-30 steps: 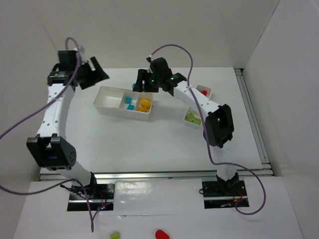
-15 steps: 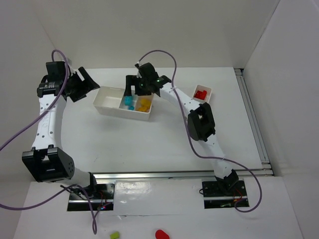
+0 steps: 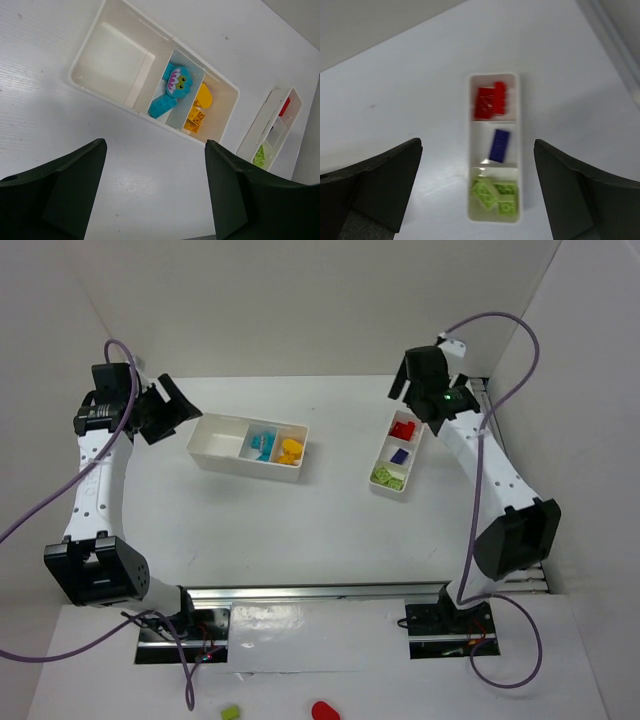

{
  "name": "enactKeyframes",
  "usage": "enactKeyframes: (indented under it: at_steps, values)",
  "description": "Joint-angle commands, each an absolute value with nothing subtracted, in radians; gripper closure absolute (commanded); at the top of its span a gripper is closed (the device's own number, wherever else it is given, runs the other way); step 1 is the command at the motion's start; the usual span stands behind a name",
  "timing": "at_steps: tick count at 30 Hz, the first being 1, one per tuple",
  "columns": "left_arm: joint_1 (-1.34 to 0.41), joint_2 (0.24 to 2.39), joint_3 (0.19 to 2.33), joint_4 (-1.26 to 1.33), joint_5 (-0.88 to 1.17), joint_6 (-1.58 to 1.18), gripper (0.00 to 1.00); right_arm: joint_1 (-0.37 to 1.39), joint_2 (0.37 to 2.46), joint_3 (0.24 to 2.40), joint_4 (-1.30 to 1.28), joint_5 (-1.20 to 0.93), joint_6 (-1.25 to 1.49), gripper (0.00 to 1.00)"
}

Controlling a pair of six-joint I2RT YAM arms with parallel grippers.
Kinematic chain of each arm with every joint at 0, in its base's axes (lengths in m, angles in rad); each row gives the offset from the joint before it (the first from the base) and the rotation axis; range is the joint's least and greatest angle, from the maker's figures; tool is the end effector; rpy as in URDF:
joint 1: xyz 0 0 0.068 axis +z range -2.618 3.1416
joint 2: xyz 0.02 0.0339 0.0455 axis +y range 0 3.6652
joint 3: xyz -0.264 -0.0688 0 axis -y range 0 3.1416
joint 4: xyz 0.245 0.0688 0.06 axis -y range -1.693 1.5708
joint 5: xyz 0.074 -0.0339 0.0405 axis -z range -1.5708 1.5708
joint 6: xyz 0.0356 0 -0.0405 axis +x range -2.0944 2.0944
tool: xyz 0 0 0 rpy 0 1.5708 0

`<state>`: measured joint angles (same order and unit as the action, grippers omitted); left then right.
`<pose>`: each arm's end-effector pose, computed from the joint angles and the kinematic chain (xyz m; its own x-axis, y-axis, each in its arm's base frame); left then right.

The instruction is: Sort the legos into containers by color

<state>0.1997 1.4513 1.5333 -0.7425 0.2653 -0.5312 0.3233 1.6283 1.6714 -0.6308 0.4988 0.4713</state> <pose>0.3090 0.0530 0.3890 -0.5243 -0.6049 -0.5994 -0.2947 0.7893 -0.5387 0.3515 0.0998 0.3892 -0.4237 0.2786 -0.8619 0.3265 0.9346 0.1415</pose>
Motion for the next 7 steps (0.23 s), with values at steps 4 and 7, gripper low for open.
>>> enactKeyframes:
  at_steps: [4, 7]
  values:
    - [0.204, 1.424, 1.552, -0.735, 0.284, -0.546, 0.12, 0.267, 1.496, 1.494, -0.782, 0.703, 0.512, 0.0]
    - [0.204, 1.424, 1.552, -0.726, 0.293, -0.555, 0.12, 0.242, 1.439, 1.431, -0.755, 0.635, 0.503, 0.04]
